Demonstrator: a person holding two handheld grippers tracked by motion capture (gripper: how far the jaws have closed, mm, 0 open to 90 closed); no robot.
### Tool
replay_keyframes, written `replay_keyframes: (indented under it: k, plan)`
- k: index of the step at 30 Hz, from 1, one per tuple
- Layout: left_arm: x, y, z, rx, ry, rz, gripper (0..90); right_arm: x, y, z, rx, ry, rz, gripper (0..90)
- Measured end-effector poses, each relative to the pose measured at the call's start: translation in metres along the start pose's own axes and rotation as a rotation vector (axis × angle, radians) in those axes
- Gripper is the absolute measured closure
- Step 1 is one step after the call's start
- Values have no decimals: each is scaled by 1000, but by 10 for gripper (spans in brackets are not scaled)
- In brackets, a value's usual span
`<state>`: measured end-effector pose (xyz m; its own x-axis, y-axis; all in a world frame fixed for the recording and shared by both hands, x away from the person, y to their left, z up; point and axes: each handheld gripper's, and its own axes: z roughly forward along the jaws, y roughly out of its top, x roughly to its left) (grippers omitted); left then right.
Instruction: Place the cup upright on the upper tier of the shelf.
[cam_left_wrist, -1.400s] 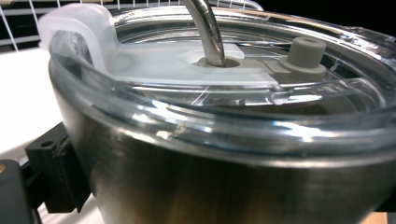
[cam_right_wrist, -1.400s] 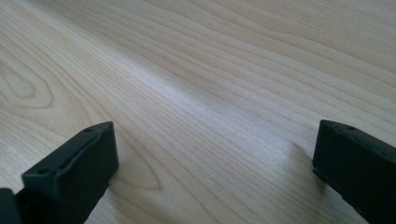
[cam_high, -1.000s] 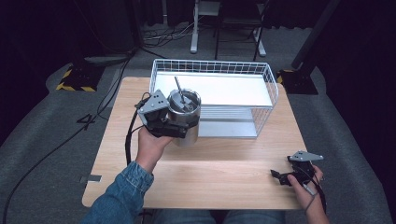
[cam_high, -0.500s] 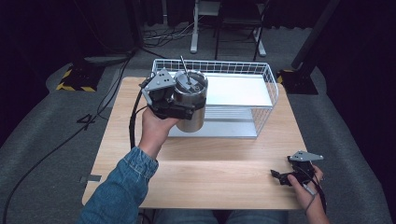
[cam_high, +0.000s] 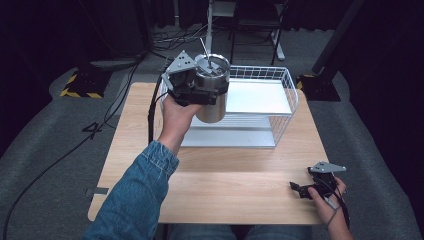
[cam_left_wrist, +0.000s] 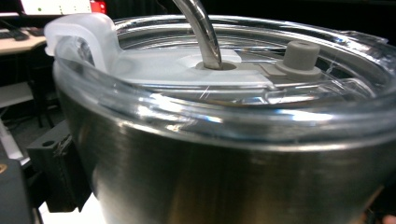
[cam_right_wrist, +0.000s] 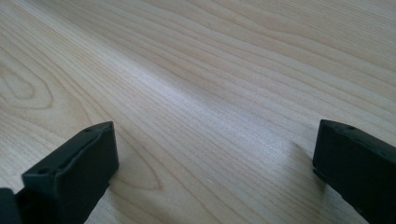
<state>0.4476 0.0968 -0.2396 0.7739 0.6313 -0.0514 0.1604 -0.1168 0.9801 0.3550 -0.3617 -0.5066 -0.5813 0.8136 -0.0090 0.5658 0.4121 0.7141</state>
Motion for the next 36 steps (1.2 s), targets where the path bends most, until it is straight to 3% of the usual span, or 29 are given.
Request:
replay_keyframes:
  k: [5,15,26,36]
  plan:
    - [7,6,12,-12,2,-10,33,0,0,0,0,2,0,4]
    - [20,16,37,-24,45,-14,34,0,0,0,0,2,0,4]
    - [31,16,66,-34,102,-28,34,0,0,0,0,-1,3,4]
    - [32,10,84,-9,118,-58,34,1,0,0,-1,-3,6,4]
